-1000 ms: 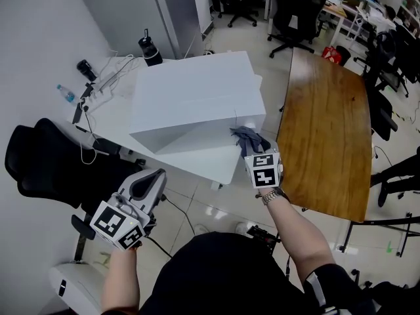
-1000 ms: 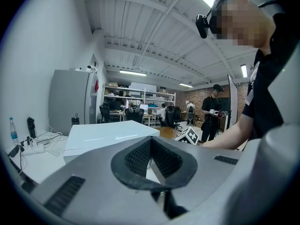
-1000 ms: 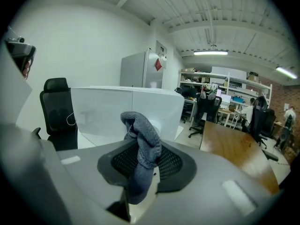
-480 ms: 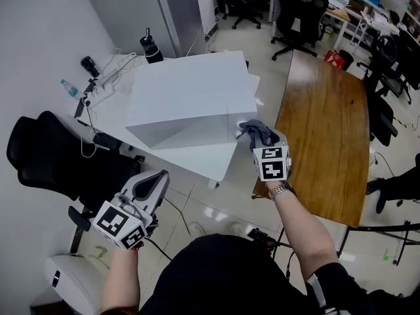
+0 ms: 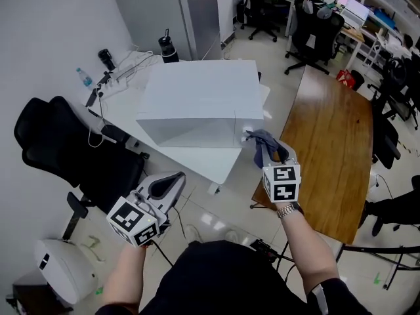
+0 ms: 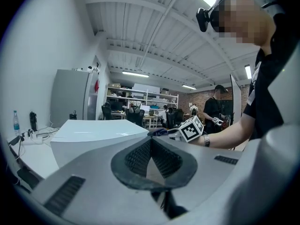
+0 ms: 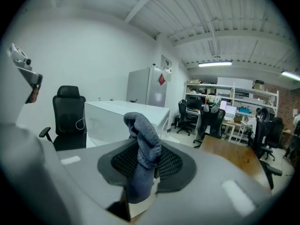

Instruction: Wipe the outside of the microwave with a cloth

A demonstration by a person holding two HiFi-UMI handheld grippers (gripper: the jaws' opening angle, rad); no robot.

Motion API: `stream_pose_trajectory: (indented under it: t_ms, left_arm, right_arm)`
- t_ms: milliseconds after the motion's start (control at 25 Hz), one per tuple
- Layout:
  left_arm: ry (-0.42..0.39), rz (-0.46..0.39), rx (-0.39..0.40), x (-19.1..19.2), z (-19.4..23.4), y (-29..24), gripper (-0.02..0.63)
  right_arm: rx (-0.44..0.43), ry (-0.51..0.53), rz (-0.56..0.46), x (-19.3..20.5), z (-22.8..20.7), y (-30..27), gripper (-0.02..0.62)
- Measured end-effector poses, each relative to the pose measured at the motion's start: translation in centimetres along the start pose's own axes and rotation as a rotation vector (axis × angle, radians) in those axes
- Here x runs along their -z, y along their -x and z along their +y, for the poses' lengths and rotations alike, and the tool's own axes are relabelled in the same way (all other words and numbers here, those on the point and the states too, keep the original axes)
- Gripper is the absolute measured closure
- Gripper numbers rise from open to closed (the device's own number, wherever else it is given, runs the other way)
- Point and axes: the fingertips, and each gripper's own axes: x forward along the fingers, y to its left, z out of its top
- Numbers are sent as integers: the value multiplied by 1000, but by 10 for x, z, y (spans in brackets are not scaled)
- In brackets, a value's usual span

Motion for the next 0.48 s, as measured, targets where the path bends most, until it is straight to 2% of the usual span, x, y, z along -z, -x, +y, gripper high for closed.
stream_pose_trajectory:
  t_ms: [480]
  left_arm:
    - [15,-34,-28,-4,-4,6,601]
  right_arm:
    - [-144,9,-129,-54,51,55,495]
